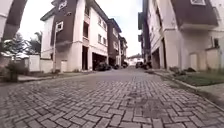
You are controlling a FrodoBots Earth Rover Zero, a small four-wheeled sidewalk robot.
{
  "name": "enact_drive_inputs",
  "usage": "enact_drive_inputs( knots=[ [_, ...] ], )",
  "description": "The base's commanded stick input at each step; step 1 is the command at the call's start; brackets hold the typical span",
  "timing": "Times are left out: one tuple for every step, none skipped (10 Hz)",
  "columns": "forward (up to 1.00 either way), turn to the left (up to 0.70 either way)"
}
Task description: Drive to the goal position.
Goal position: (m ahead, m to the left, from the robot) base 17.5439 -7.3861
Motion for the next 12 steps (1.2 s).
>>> enact_drive_inputs(
  knots=[
    [0.69, 0.03],
    [0.69, 0.03],
    [0.69, 0.03],
    [0.69, 0.03],
    [0.69, 0.03],
    [0.69, 0.03],
    [0.69, 0.03],
    [0.69, 0.03],
    [0.6, 0.03],
    [0.5, 0.04],
    [0.5, 0.04],
    [0.5, 0.04]
  ],
)
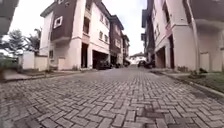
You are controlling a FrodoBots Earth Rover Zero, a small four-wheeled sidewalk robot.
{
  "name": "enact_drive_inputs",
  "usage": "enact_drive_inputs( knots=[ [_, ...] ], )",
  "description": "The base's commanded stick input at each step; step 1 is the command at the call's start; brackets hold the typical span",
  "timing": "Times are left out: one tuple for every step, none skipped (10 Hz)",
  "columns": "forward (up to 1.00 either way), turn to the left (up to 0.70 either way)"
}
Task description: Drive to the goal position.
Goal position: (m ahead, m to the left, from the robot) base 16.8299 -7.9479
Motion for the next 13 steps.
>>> enact_drive_inputs(
  knots=[
    [0.5, 0.04],
    [0.5, 0.04],
    [0.5, 0.04],
    [0.5, 0.04],
    [0.5, 0.04],
    [0.5, 0.04],
    [0.5, 0.04],
    [0.5, 0.04],
    [0.5, 0.04],
    [0.5, 0.04],
    [0.5, 0.04],
    [0.5, 0.04],
    [0.5, 0.04]
  ],
)
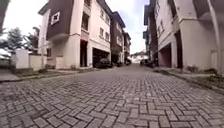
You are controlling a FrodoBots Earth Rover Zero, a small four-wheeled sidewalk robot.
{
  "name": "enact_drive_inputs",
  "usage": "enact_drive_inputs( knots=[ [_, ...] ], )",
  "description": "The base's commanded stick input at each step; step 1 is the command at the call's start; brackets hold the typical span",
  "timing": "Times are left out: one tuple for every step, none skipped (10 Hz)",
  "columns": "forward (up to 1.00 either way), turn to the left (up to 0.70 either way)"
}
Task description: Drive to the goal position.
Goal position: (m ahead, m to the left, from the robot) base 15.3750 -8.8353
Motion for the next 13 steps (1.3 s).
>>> enact_drive_inputs(
  knots=[
    [0.5, 0.04],
    [0.5, 0.04],
    [0.5, 0.04],
    [0.5, 0.04],
    [0.5, 0.04],
    [0.5, 0.04],
    [0.5, 0.04],
    [0.5, 0.04],
    [0.5, 0.04],
    [0.5, 0.04],
    [0.5, 0.04],
    [0.5, 0.04],
    [0.5, 0.04]
  ],
)
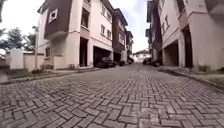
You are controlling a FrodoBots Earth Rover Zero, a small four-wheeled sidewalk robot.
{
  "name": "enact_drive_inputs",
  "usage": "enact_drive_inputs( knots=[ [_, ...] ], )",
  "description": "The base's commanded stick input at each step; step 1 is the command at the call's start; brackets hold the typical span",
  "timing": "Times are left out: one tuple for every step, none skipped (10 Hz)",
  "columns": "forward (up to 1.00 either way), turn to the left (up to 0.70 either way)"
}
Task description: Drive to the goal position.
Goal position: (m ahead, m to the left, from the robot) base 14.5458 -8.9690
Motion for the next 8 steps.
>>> enact_drive_inputs(
  knots=[
    [0.5, 0.04],
    [0.5, 0.04],
    [0.5, 0.04],
    [0.5, 0.04],
    [0.5, 0.04],
    [0.5, -0.14],
    [0.5, -0.5],
    [0.5, -0.23]
  ],
)
